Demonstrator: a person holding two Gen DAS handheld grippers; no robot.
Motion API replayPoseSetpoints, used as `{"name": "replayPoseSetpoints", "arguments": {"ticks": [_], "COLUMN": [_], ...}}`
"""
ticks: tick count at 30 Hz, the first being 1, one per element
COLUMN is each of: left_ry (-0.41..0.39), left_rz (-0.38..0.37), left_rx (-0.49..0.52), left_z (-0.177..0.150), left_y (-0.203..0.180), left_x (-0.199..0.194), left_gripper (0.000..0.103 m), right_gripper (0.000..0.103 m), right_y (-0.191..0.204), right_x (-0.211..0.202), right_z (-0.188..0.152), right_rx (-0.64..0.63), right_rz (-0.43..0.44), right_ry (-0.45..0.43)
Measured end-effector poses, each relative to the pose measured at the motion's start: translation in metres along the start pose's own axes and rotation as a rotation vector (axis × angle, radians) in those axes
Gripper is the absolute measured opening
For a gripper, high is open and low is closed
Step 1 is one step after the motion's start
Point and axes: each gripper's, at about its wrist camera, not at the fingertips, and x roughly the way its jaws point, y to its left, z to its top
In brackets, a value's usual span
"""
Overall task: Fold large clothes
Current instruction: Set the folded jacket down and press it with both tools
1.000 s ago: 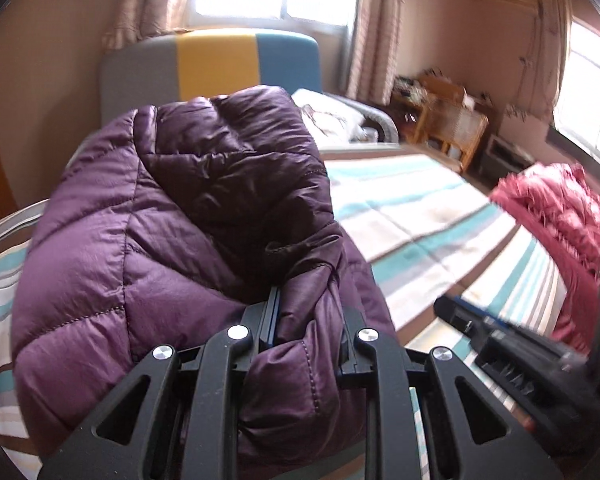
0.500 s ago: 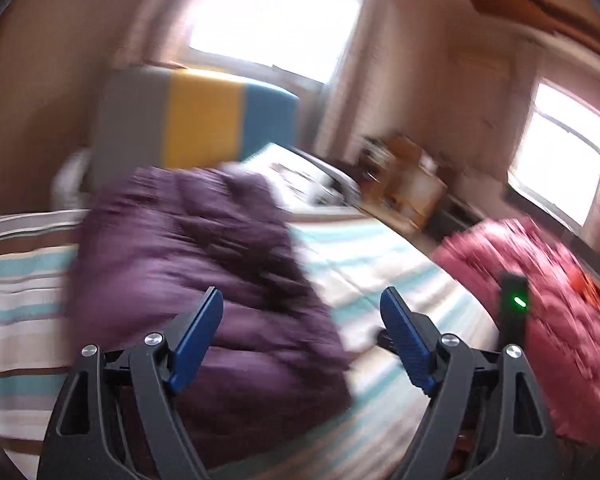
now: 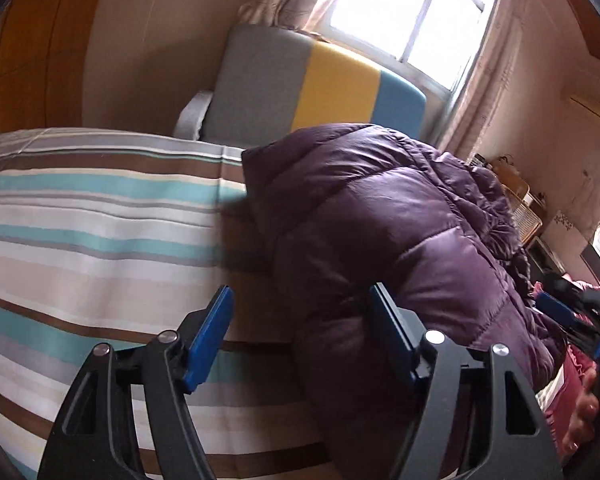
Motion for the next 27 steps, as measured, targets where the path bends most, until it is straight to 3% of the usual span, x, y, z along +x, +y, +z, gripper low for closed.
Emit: {"name": "replayPoseSetpoints", "arguments": {"ticks": [1,3,5,9,13,21,25,27], "left_ry": [0.005,0.007,0.005,0.018,0.029,0.043,0.048,0.049], "left_rz": [-0.012,-0.008,0.005,-0.014,-0.032,0.073,0.076,0.076], "left_rx": [0.004,0.045,0.094,0.152,0.215,0.349,0.34,0.332], "left_z": [0.0,0.001,0.004,0.009,0.004,-0.01,-0.011,-0.01], "left_y": [-0.003,-0.01,-0.024,-0.039,-0.06,-0.089,-0.088,-0.088], "left_x": [0.001,-0.001,0.002,0.005,0.004,0.015,0.013,0.011], "left_gripper": [0.063,0.054,0.05,0.05,0.05,0.051,0.051,0.051], "right_gripper": [0.046,0.018,0.008,0.006,0.006,0.006,0.009,0.02], "right_y": [0.001,0.005,0.002,-0.019,-0.052,-0.072,-0.074,-0.069], "right_x": [0.009,0.025,0.02,-0.007,-0.006,0.016,-0.001,-0.013], "right_z": [0.002,0.004,0.008,0.009,-0.006,-0.023,-0.017,-0.01], "right_rx": [0.002,-0.022,-0.023,0.037,0.099,0.086,0.119,0.096], "right_rz": [0.005,-0.01,-0.028,-0.056,-0.124,-0.16,-0.123,-0.145], "right_ry": [0.023,0.077,0.063,-0.014,0.002,0.023,-0.001,-0.051]}}
